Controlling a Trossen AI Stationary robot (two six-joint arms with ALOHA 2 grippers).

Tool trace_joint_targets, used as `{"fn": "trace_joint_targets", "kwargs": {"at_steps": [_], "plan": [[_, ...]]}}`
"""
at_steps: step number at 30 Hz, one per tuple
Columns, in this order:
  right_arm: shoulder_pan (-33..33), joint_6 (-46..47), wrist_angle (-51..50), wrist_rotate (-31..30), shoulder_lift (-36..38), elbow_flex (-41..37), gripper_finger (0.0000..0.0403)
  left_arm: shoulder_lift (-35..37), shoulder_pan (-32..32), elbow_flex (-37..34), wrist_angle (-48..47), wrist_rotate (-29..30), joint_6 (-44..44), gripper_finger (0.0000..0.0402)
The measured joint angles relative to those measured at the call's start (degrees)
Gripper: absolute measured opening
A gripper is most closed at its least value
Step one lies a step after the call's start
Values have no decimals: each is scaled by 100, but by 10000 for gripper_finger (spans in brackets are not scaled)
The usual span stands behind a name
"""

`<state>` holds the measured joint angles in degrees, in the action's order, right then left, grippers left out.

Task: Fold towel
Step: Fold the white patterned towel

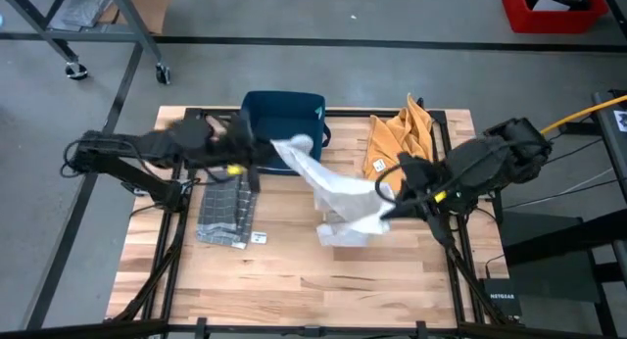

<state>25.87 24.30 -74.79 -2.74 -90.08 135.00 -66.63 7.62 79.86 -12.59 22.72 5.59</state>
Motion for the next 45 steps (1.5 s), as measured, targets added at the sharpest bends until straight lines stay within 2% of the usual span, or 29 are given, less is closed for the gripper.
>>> {"fn": "trace_joint_targets", "kwargs": {"at_steps": [5, 10, 16, 22, 28, 32, 36, 41, 45], "plan": [[-166, -330, 454, -512, 112, -2, 5, -118, -24, 726, 189, 8, -624, 0], [-398, -1006, 1388, -834, 231, -2, 5, -269, -22, 1215, 239, 7, -1122, 0], [-697, -1962, 2222, -872, 519, -2, 5, -304, -24, 1813, 281, 175, -1800, 0], [-954, -2335, 2630, -1091, 949, 0, 5, -311, -27, 2583, 294, 453, -2262, 0], [-1348, -2616, 3801, -1158, 1110, -5, 5, -378, -235, 3101, 325, 448, -2298, 0], [-1625, -2630, 4374, -804, 1104, -13, 5, -501, -404, 3273, 411, 429, -2265, 0], [-1734, -2321, 4369, -259, 1073, -4, 5, -598, -406, 3301, 156, 302, -2173, 0], [-1727, -1468, 3405, 777, 1091, 8, 5, -653, -106, 3307, -642, 226, -1758, 0], [-1720, -857, 2342, 1241, 1082, 5, 5, -651, 284, 3307, -1174, 211, -1330, 0]]}}
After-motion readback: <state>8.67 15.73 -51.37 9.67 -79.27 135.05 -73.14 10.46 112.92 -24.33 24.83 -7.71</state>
